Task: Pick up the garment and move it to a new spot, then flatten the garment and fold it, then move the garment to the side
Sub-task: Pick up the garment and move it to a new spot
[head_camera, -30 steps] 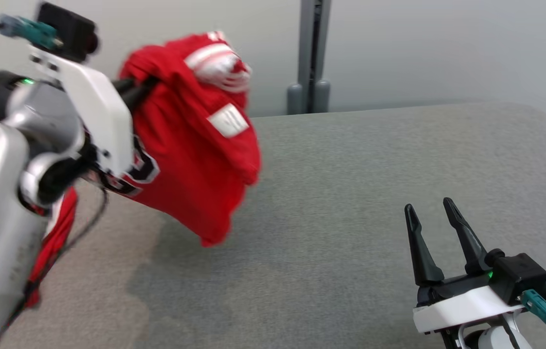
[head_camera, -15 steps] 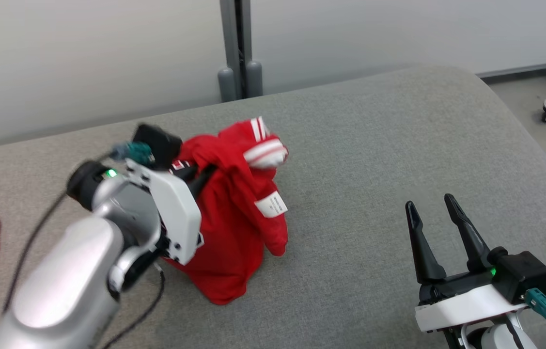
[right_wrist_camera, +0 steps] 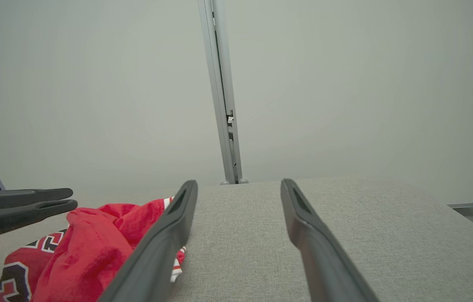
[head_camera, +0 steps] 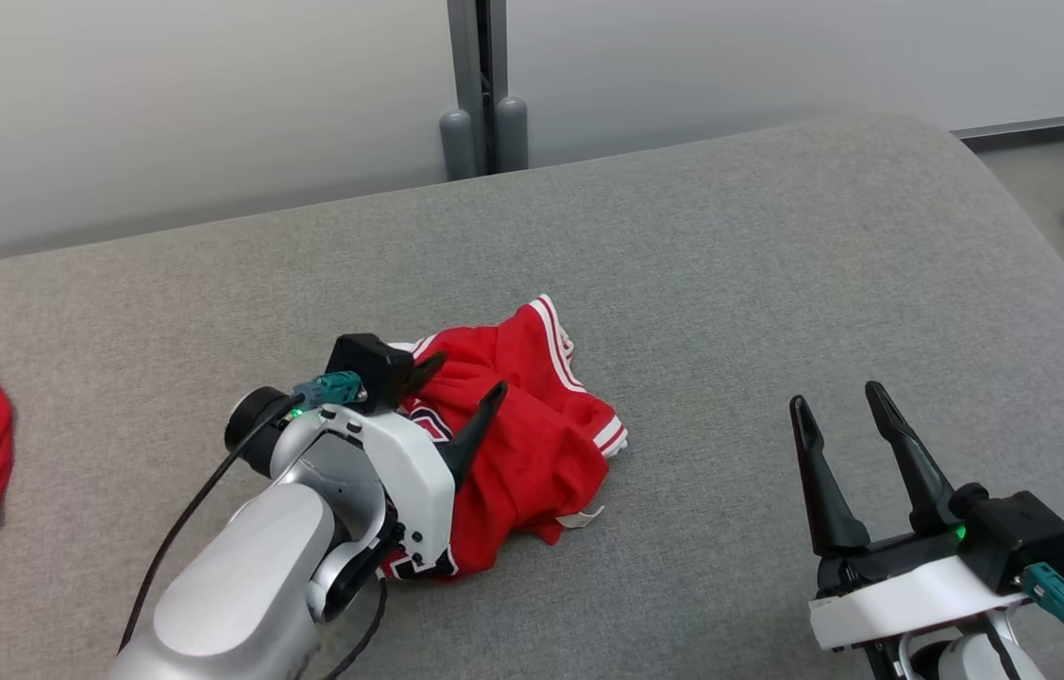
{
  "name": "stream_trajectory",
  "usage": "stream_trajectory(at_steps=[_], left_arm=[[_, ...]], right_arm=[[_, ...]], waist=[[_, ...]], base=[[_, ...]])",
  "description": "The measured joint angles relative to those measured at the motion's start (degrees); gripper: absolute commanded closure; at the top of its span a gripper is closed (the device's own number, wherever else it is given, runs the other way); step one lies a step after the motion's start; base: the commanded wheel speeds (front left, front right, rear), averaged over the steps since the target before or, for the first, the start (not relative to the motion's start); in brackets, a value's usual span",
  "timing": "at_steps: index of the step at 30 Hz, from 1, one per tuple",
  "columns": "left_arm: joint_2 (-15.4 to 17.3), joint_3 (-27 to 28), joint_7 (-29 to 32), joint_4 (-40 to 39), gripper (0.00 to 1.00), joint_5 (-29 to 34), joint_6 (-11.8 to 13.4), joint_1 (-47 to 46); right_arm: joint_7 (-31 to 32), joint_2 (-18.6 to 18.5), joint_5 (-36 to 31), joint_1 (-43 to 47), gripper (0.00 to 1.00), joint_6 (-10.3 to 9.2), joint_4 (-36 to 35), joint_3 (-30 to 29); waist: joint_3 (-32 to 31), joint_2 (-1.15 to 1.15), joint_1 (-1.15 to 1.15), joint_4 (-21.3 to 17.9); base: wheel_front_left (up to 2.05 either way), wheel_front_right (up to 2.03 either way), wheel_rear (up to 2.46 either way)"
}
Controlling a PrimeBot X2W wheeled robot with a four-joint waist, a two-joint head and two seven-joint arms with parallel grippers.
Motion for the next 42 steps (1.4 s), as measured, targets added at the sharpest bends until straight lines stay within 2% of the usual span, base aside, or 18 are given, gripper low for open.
stream_trajectory(at_steps=[5, 7, 13, 20, 29, 35, 42], left_arm=[[1.0, 1.1, -1.9, -1.9, 0.0, 0.1, 0.4, -0.3], [2.0, 2.2, -3.0, -3.8, 0.0, 0.1, 1.6, -0.1], [6.3, 5.0, -5.2, -10.1, 0.0, 1.2, 6.2, 3.8], [10.1, 10.5, -12.4, -18.7, 0.0, -0.1, 12.6, 15.1], [10.8, 14.3, -19.3, -24.9, 0.0, -0.3, 17.5, 23.8], [10.9, 17.4, -21.5, -27.9, 0.0, -0.2, 19.0, 27.9], [8.3, 17.9, -22.2, -28.3, 0.0, 1.1, 19.7, 30.8]], right_arm=[[0.0, 0.0, 0.0, 0.5, 0.0, 0.0, 0.0, -0.5], [0.0, -0.1, 0.0, 1.0, 0.0, 0.0, -0.2, -0.9], [0.4, -0.7, 0.0, 2.1, 0.0, 0.0, -0.9, -2.1], [1.8, -1.2, 0.3, 3.4, 0.0, 0.0, -3.1, -3.1], [2.4, -1.5, 1.0, 5.7, 0.0, 0.0, -5.3, -5.2], [2.3, -0.9, 1.6, 7.3, 0.0, 0.0, -6.0, -8.1], [1.9, 0.1, 1.7, 9.1, 0.0, 0.0, -6.0, -9.3]], waist=[[-0.8, 0.0, 0.0, 1.8], [-1.4, 0.0, 0.0, 2.5], [-2.9, 0.0, 0.0, 4.6], [-4.5, 0.0, 0.0, 6.0], [-5.4, 0.0, 0.0, 7.5], [-5.4, 0.0, 0.0, 8.4], [-5.5, 0.0, 0.0, 9.3]], base=[[0.0, 0.0, 0.0], [0.0, 0.0, 0.0], [0.0, 0.0, 0.0], [0.0, 0.0, 0.0], [0.0, 0.0, 0.0], [0.0, 0.0, 0.0], [0.0, 0.0, 0.0]])
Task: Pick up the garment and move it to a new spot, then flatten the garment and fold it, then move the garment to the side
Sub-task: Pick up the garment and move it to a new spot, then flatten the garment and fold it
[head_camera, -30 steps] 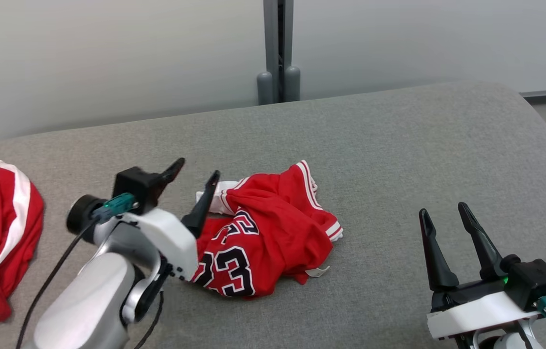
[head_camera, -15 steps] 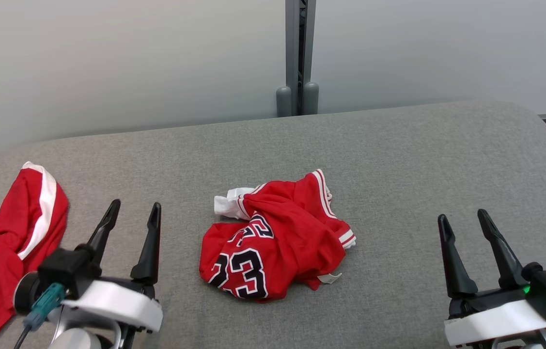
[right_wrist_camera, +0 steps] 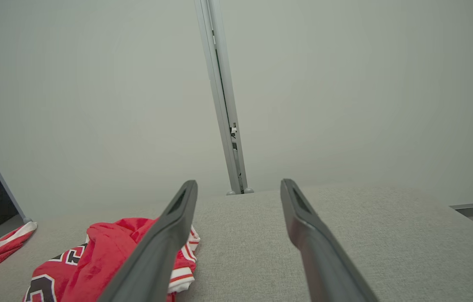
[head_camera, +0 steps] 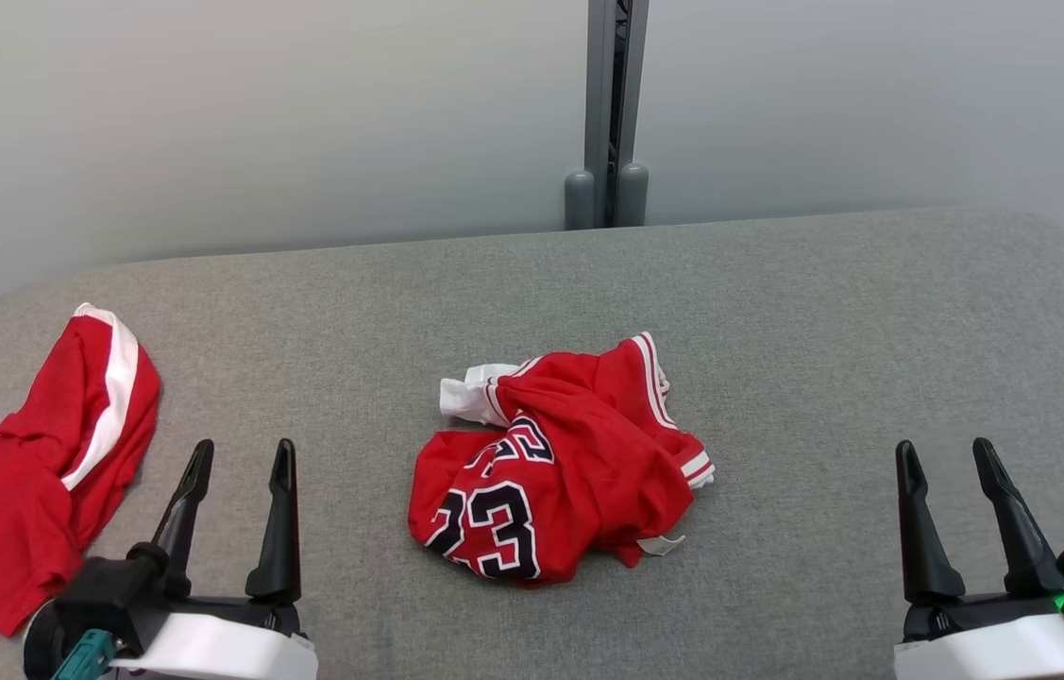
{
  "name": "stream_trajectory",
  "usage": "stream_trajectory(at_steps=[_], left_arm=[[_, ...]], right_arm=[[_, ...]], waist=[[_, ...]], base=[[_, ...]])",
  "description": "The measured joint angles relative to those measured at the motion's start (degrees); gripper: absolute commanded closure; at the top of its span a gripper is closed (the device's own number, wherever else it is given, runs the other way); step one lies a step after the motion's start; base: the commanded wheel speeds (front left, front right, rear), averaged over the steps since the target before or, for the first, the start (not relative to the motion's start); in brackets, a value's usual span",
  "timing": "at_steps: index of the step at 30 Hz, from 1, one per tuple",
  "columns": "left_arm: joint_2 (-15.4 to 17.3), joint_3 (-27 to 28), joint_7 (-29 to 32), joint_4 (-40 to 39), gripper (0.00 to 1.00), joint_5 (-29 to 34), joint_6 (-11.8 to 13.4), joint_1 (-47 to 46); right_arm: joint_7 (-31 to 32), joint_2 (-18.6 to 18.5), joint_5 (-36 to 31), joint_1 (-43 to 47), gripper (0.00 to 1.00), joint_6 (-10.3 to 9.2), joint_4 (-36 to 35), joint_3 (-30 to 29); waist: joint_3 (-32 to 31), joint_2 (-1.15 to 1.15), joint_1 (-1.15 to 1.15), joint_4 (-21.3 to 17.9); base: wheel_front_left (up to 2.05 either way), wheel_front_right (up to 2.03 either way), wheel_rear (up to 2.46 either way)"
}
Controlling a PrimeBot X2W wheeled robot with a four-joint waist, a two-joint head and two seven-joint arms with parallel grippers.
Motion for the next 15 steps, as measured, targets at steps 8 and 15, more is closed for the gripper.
stream_trajectory(at_steps=[8, 15], left_arm=[[-1.6, -0.1, -0.1, 0.1, 0.0, 1.0, -0.8, 0.3], [-2.3, -0.4, -0.1, 0.4, 0.0, 1.4, -1.3, -0.1]], right_arm=[[0.2, 0.4, 0.0, 0.2, 0.0, 0.0, 0.0, 0.2], [0.8, 0.3, -0.1, 0.2, 0.0, 0.0, 0.0, 0.4]], waist=[[0.2, 0.0, 0.0, 0.5], [0.4, 0.0, 0.0, 0.8]], base=[[0.0, 0.0, 0.0], [0.0, 0.0, 0.0]])
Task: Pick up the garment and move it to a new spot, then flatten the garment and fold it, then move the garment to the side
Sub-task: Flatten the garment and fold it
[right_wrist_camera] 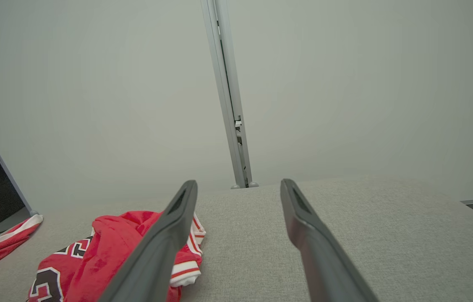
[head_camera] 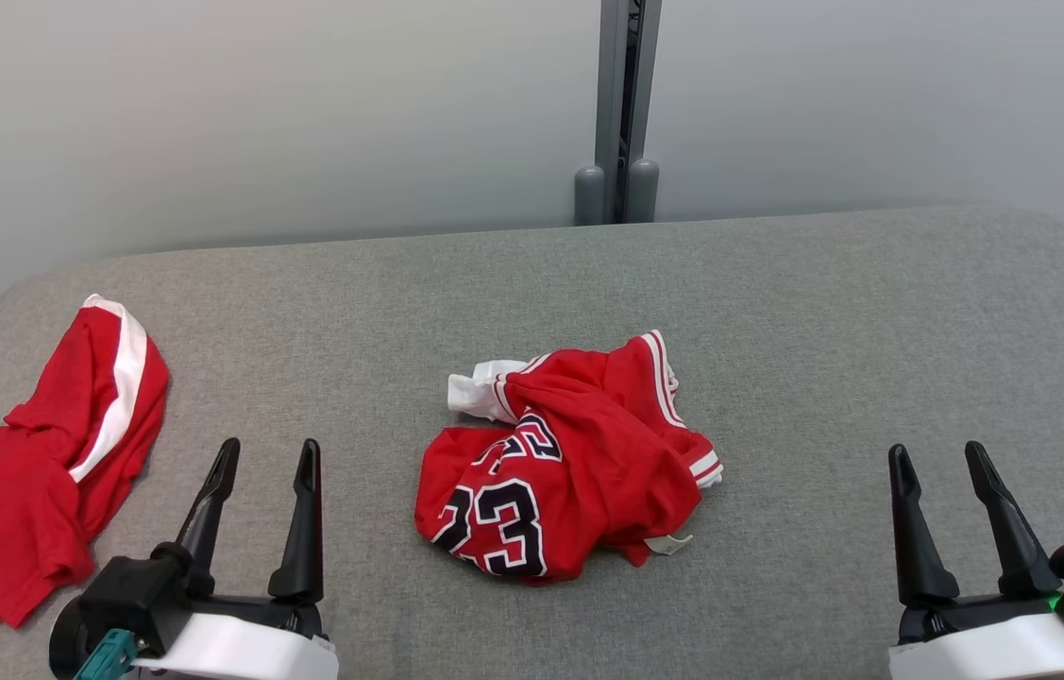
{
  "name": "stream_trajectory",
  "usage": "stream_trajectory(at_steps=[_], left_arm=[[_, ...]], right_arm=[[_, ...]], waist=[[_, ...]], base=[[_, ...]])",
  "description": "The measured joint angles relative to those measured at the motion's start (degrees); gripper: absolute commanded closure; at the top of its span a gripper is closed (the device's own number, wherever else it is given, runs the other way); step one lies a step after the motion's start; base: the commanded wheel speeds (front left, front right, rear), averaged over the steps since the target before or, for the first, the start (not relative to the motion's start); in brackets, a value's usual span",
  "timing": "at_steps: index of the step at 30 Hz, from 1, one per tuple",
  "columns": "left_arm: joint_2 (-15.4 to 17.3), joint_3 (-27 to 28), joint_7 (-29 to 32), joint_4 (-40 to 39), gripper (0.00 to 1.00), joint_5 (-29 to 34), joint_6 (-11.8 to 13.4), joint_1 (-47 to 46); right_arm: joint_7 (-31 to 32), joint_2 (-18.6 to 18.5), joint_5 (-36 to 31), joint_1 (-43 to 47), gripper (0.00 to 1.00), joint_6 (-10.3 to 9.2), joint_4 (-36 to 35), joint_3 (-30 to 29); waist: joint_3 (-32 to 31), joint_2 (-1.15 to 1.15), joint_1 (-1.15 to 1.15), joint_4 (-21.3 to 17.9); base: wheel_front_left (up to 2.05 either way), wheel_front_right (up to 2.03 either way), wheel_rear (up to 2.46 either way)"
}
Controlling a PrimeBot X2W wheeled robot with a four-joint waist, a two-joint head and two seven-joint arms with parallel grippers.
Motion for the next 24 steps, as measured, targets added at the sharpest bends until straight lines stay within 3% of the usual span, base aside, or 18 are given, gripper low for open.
stream_trajectory(at_steps=[13, 24], left_arm=[[-0.6, -0.6, 0.0, 0.6, 0.0, 0.0, -0.7, -0.3], [-1.2, -1.7, 0.4, 1.3, 0.0, -0.1, -1.5, -2.4]], right_arm=[[3.0, -1.2, 1.3, -1.0, 0.0, 0.0, 1.2, 1.3], [19.1, -5.8, 11.3, -12.2, 0.0, -0.01, 13.1, 4.1]], waist=[[0.0, 0.0, 0.0, 1.2], [2.3, 0.0, 0.0, 5.3]], base=[[0.0, 0.0, 0.0], [0.0, 0.0, 0.0]])
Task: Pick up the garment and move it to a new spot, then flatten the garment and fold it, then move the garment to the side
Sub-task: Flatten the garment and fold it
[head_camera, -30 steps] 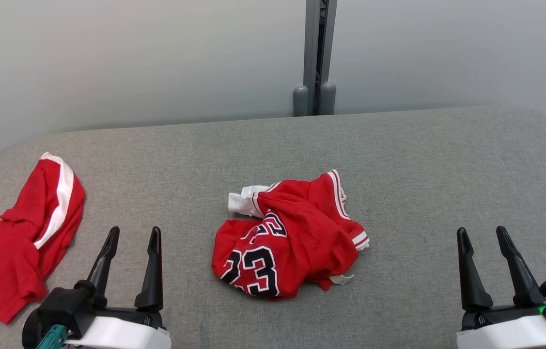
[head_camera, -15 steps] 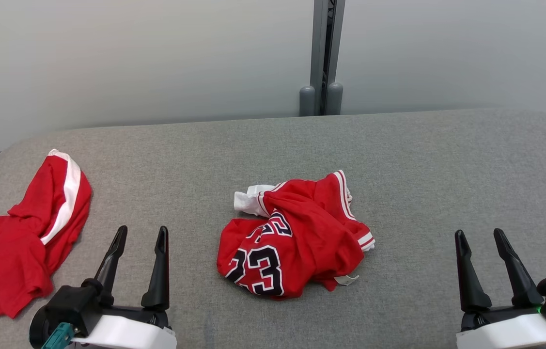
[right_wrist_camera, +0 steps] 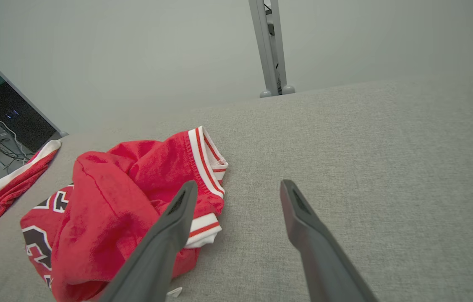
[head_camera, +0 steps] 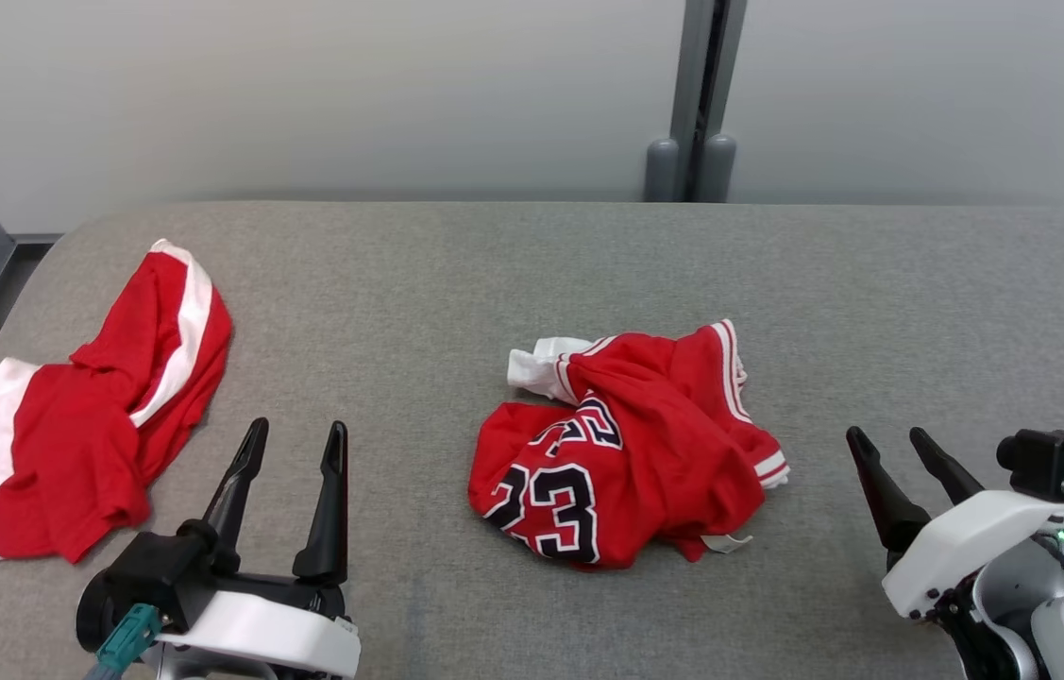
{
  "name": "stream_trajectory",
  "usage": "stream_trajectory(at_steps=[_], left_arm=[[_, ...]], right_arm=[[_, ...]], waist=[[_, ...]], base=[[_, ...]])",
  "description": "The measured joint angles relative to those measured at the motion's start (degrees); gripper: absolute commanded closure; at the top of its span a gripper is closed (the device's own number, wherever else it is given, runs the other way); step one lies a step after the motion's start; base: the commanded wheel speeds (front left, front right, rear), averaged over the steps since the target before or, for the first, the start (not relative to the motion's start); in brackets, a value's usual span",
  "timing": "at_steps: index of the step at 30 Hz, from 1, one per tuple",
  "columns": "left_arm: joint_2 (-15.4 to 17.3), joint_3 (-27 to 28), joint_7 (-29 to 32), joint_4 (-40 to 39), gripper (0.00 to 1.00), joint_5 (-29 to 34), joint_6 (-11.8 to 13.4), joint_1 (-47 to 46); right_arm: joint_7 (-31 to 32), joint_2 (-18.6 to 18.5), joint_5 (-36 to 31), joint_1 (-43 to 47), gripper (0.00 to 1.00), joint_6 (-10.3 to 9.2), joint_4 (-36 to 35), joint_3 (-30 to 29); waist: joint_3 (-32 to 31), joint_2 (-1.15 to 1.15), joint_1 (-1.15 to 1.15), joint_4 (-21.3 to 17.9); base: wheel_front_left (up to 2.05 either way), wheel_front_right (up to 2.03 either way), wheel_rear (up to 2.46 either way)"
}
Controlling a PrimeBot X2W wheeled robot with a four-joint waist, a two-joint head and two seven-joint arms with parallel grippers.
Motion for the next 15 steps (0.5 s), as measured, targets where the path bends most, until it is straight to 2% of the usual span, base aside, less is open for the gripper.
stream_trajectory(at_steps=[8, 15], left_arm=[[-0.3, -0.3, 0.4, 1.0, 0.0, 0.0, -0.5, -1.7], [-0.3, -0.2, 0.4, 1.9, 0.0, -0.1, -0.9, -2.7]], right_arm=[[9.5, -1.4, 10.0, -5.7, 0.0, 0.0, 9.1, -0.5], [15.7, -0.8, 16.9, -6.7, 0.0, 0.0, 12.8, 0.2]], waist=[[2.3, 0.0, 0.0, 5.3], [3.4, 0.0, 0.0, 8.6]], base=[[0.0, 0.0, 0.0], [0.0, 0.0, 0.0]])
